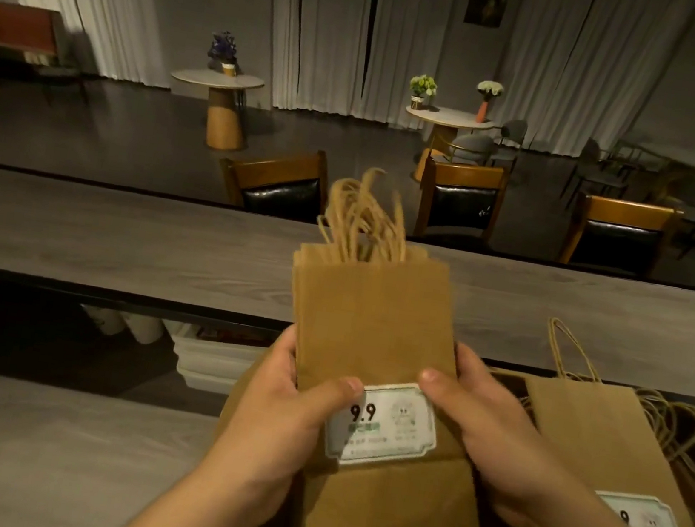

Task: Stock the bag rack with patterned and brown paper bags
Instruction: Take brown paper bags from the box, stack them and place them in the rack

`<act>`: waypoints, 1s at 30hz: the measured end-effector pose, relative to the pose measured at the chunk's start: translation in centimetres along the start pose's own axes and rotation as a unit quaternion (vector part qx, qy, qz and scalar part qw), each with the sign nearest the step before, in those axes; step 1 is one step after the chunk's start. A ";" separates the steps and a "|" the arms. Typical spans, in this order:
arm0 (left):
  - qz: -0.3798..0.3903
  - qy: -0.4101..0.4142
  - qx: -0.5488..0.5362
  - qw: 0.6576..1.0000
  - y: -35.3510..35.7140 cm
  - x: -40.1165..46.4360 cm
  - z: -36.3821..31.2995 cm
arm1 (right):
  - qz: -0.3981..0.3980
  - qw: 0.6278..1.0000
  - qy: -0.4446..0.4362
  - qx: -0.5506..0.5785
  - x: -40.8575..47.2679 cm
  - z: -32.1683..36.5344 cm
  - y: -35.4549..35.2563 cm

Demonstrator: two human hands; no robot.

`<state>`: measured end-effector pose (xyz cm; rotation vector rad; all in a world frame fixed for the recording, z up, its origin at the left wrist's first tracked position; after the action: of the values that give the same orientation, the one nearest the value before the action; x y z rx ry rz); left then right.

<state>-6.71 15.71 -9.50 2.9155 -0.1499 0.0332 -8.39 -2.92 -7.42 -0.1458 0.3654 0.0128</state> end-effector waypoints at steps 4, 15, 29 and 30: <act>-0.046 0.019 -0.077 0.996 -0.3 -0.4 -0.6 | 0.013 0.996 -0.043 -0.080 -0.9 2.6 1.8; -0.189 0.045 -0.288 0.938 -7.1 -1.8 -3.7 | 0.063 0.903 -0.197 -0.376 -0.1 11.1 11.6; -0.336 0.006 -0.370 0.866 -24.3 -3.4 -3.1 | 0.112 0.777 -0.317 -0.532 1.8 11.4 32.5; -0.355 0.006 -0.371 0.858 -25.7 -3.4 -2.6 | 0.113 0.774 -0.319 -0.536 2.3 10.7 33.8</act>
<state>-7.47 41.59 -12.76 2.0333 0.7478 -0.1041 -3.76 32.05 -3.07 -1.2087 -0.3619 0.5098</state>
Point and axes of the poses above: each hand's wrist, its own x-axis towards the middle knuckle, its own y-axis out of the palm, z = x × y, the point moved 2 cm from there along x, towards the middle knuckle, and after that the axes turned 9 degrees about y, right-handed, at the moved point
